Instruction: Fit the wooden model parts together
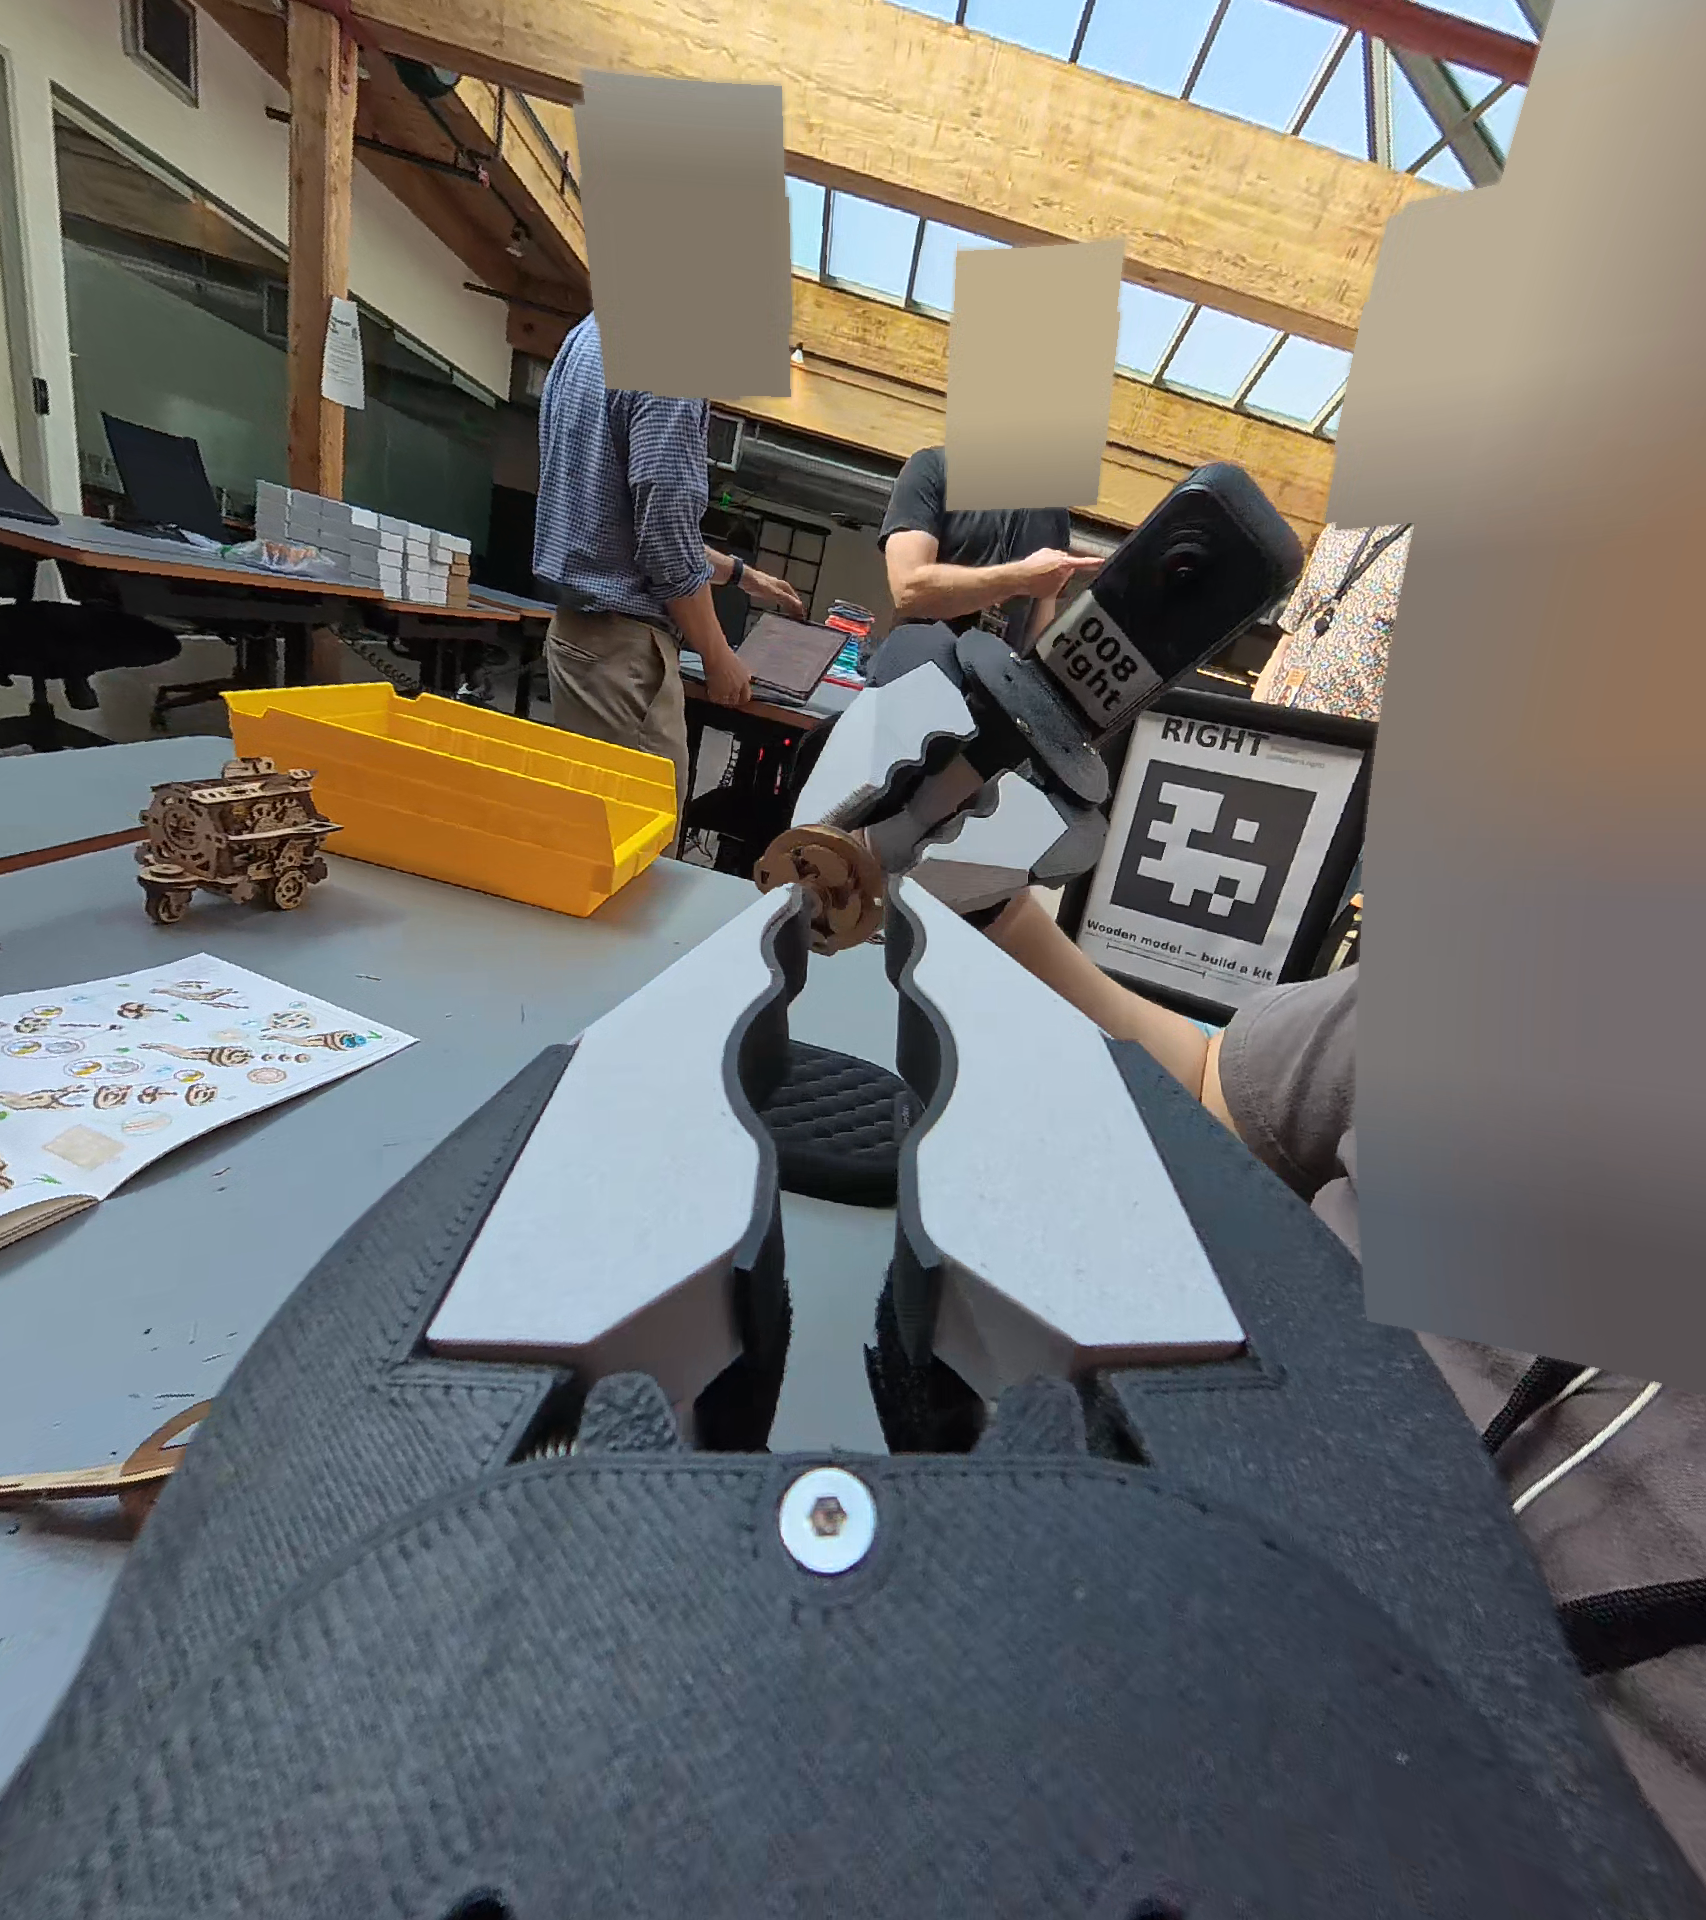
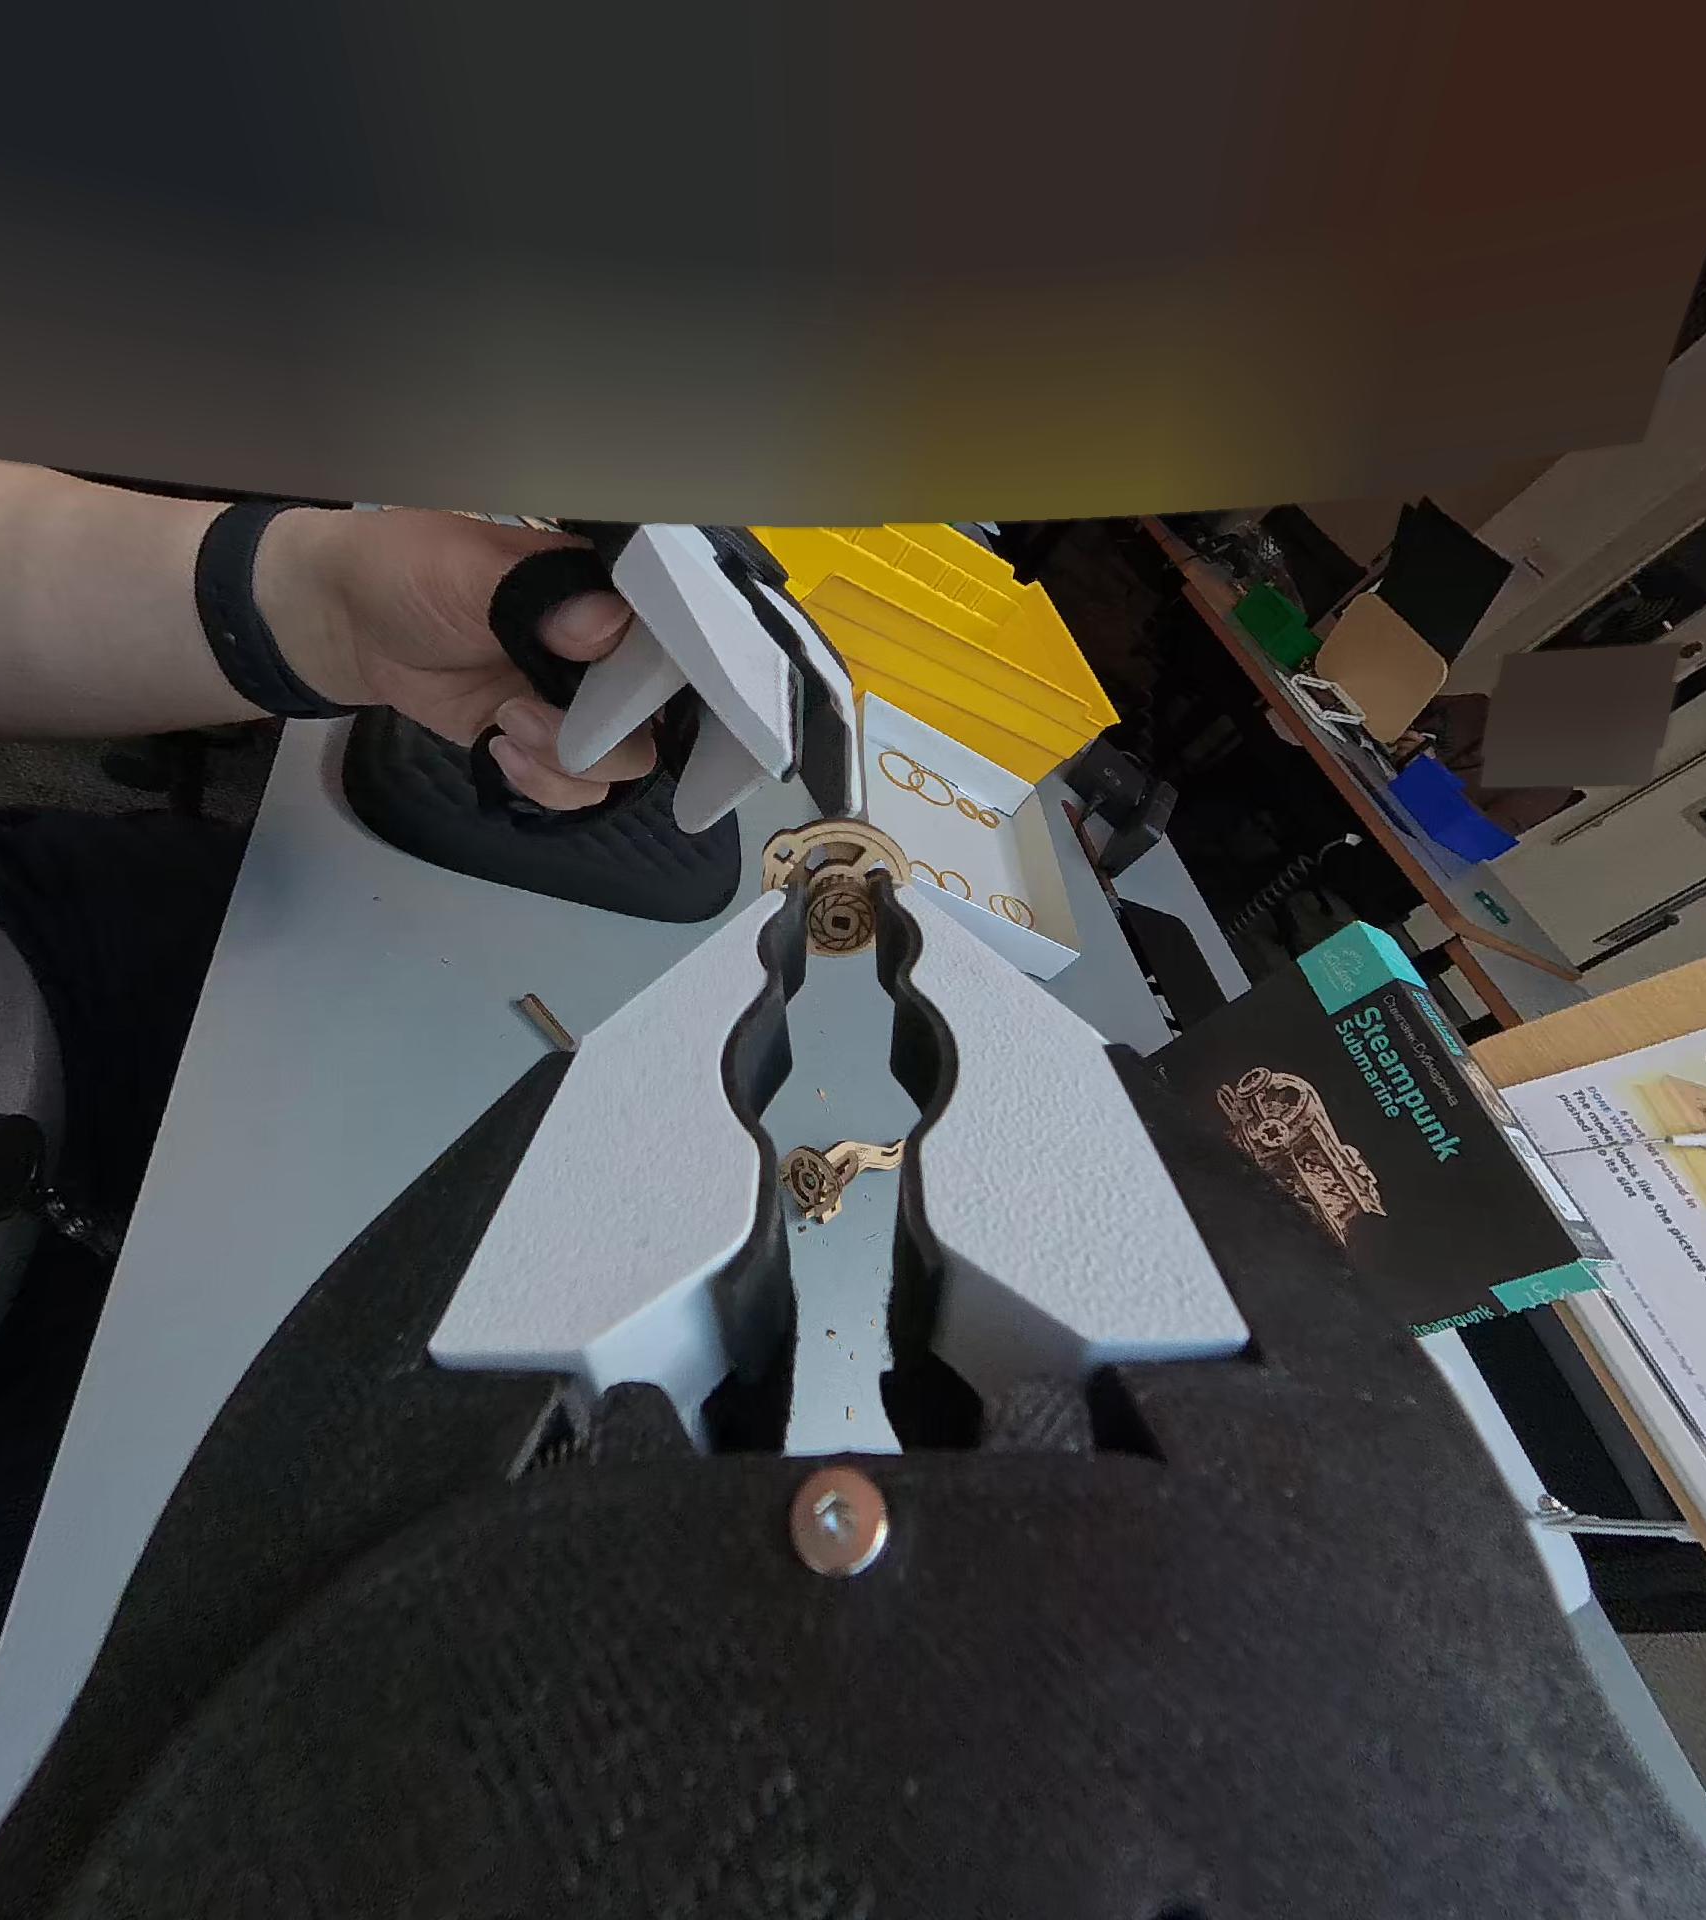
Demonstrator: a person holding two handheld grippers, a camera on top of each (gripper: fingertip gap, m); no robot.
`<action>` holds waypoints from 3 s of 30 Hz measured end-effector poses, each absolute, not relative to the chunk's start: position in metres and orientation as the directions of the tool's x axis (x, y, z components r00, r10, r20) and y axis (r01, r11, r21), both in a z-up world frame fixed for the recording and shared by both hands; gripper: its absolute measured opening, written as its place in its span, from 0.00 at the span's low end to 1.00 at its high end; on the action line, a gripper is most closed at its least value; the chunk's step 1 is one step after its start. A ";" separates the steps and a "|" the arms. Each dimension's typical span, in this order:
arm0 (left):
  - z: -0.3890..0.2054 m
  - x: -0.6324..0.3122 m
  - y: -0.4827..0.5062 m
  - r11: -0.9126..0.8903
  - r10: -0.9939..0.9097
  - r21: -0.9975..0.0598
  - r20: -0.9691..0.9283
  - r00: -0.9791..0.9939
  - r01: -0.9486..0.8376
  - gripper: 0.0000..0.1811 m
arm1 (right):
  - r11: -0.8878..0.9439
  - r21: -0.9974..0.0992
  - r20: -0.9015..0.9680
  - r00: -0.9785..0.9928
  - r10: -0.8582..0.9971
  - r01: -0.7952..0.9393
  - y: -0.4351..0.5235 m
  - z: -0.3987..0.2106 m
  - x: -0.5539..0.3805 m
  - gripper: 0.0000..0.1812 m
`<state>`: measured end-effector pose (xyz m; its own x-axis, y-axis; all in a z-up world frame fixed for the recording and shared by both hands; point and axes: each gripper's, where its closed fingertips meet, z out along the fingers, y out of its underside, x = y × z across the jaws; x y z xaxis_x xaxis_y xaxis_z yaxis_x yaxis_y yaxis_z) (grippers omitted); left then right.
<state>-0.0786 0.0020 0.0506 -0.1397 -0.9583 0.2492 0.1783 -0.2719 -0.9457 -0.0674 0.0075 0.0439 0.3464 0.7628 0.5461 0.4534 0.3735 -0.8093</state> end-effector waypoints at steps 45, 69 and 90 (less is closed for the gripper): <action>-0.145 -0.066 0.143 0.560 -0.828 -0.545 -0.391 -0.402 -0.624 0.20 | 0.256 -0.891 0.430 0.516 0.741 0.375 0.055 -0.049 -0.011 0.06; -0.034 -0.058 0.047 -0.252 -0.956 -0.938 0.280 -0.089 -0.240 0.15 | 0.363 -0.592 0.773 0.381 0.506 0.719 0.054 -0.043 -0.045 0.06; -0.054 -0.056 0.038 -0.448 -0.893 -0.873 0.447 0.054 -0.195 0.06 | 0.385 -0.442 0.840 0.223 0.494 0.810 0.040 -0.058 -0.064 0.06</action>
